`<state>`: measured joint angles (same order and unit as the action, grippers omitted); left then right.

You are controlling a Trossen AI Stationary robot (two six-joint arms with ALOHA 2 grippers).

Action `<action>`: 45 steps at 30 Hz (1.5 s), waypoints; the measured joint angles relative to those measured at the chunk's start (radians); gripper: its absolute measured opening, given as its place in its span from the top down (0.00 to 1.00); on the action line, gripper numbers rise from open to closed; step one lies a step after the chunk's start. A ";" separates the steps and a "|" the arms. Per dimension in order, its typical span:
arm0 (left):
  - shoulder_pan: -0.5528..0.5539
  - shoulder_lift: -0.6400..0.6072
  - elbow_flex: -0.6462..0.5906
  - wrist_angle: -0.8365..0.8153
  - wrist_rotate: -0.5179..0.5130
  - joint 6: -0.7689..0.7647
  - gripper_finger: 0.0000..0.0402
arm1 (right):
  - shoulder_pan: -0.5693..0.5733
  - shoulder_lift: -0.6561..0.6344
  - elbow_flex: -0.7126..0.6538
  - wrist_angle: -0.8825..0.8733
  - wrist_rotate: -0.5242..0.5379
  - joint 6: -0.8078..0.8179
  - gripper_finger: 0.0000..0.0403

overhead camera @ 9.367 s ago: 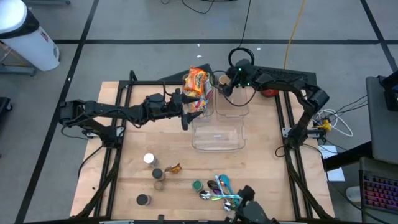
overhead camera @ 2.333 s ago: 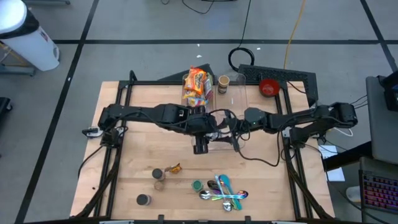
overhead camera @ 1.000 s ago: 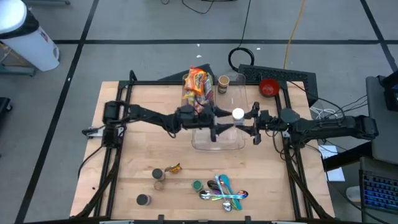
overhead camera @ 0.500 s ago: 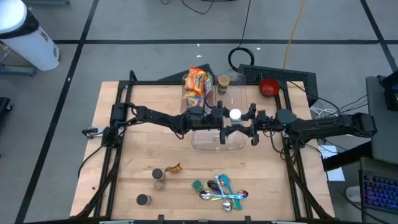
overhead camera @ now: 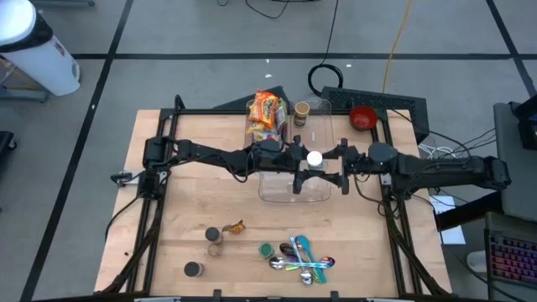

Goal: Pick & Place Food Item
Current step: Put the white seasoning bottle into the right transparent bin

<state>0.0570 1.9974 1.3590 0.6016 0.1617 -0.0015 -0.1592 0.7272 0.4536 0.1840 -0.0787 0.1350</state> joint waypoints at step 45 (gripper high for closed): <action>-0.003 0.002 -0.003 -0.163 -0.050 0.056 0.48 | 0.043 0.491 0.820 -0.979 -0.004 -0.201 0.06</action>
<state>0.0544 1.9999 1.3560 0.4385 0.1116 0.0540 -0.1158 1.2181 1.2736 -0.7947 -0.0828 -0.0661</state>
